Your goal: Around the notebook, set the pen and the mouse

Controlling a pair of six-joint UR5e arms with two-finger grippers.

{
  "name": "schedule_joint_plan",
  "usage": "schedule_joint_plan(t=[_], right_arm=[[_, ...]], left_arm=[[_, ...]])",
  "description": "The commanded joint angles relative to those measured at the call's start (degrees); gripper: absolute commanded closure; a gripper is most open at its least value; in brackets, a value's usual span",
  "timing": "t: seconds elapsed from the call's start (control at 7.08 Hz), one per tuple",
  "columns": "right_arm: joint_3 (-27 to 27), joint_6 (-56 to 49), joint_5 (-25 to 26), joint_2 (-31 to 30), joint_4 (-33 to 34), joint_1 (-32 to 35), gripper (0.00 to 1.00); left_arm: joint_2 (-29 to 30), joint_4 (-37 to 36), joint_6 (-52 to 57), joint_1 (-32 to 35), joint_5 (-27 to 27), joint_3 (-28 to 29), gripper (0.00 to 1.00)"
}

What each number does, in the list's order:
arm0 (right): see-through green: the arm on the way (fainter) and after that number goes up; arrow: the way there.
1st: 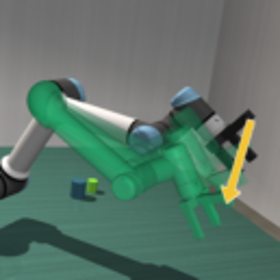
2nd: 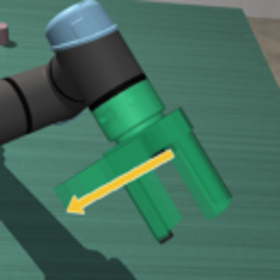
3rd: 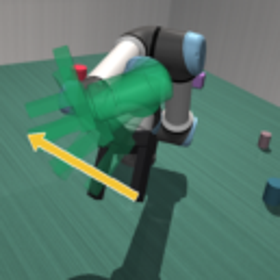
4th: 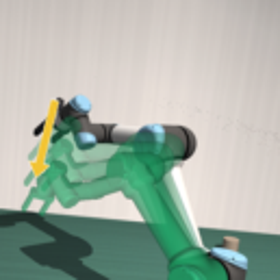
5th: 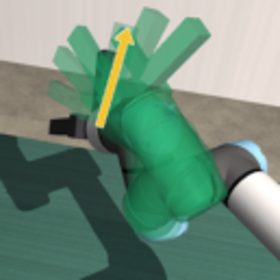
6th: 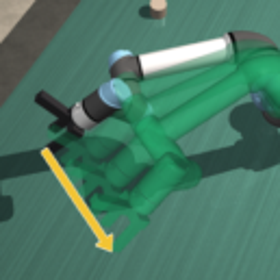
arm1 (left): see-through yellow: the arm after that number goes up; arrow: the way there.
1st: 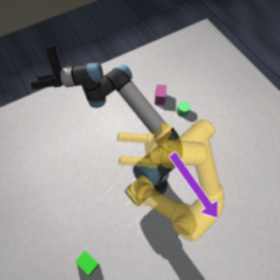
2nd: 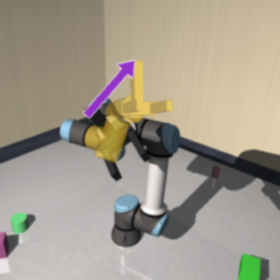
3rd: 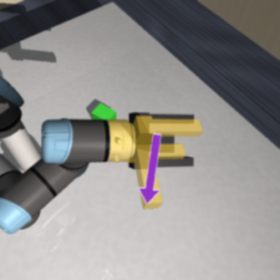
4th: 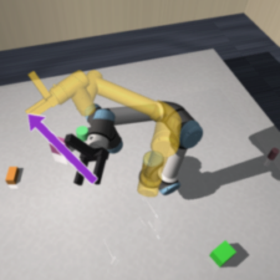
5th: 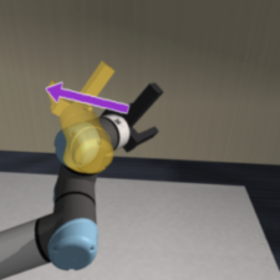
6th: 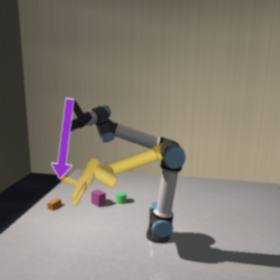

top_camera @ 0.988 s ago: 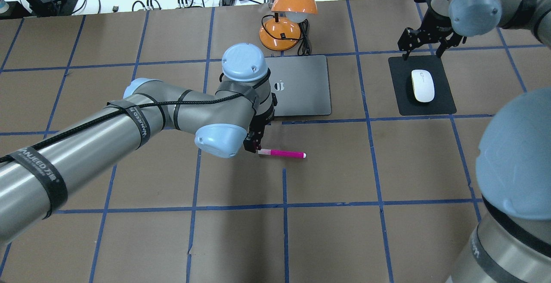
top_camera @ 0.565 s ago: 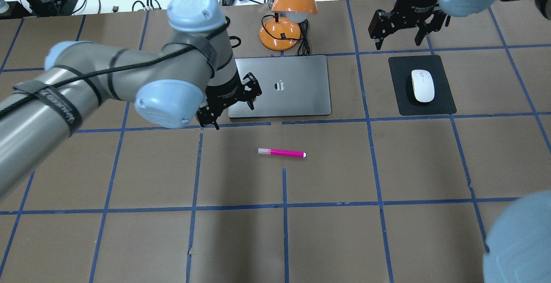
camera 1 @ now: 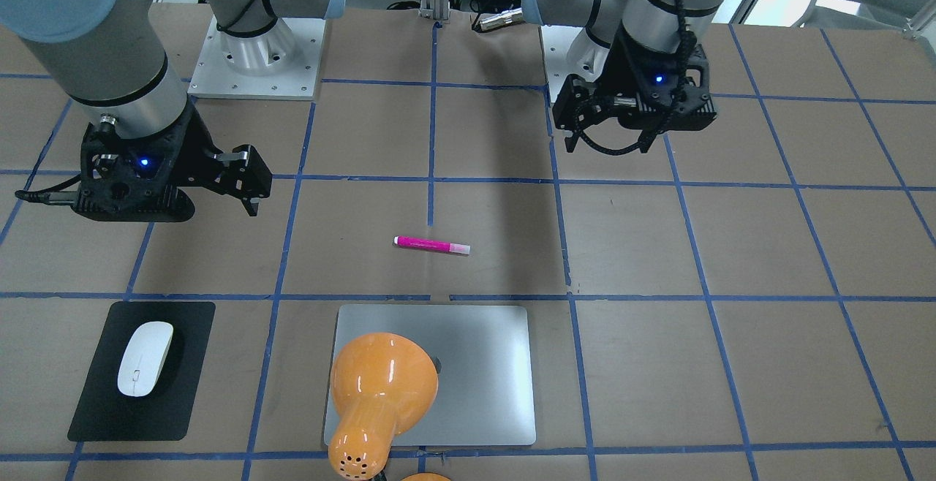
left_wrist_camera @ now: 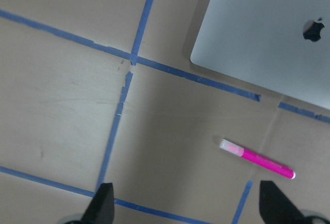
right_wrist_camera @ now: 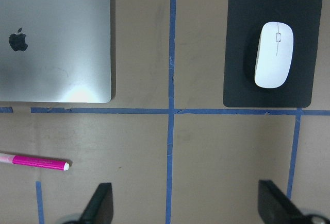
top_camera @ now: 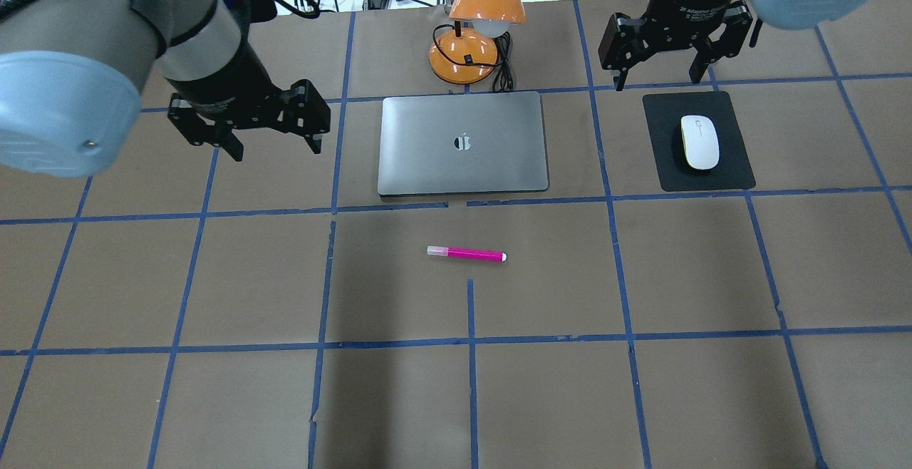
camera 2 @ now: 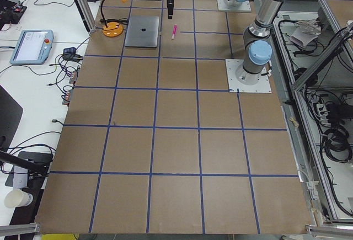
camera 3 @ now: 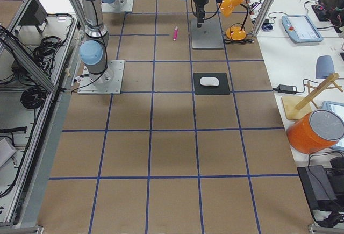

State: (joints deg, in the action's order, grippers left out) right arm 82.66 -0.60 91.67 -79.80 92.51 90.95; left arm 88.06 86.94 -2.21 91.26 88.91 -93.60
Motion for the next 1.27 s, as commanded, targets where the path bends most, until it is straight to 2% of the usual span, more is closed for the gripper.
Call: schedule_joint_plan(t=[0.0, 0.28, 1.13], right_arm=[[0.2, 0.1, -0.4, -0.4, 0.0, 0.1, 0.0], [-0.8, 1.6, -2.0, -0.4, 0.6, 0.4, 0.0], [-1.2, 3.9, -2.0, -0.6, -2.7, -0.1, 0.0]], left_arm=[[-0.3, 3.0, 3.6, -3.7, -0.9, 2.8, 0.0], [0.2, 3.0, 3.5, -3.7, -0.7, 3.0, 0.0], [0.0, 2.8, 3.2, -3.7, -0.8, 2.5, 0.0]])
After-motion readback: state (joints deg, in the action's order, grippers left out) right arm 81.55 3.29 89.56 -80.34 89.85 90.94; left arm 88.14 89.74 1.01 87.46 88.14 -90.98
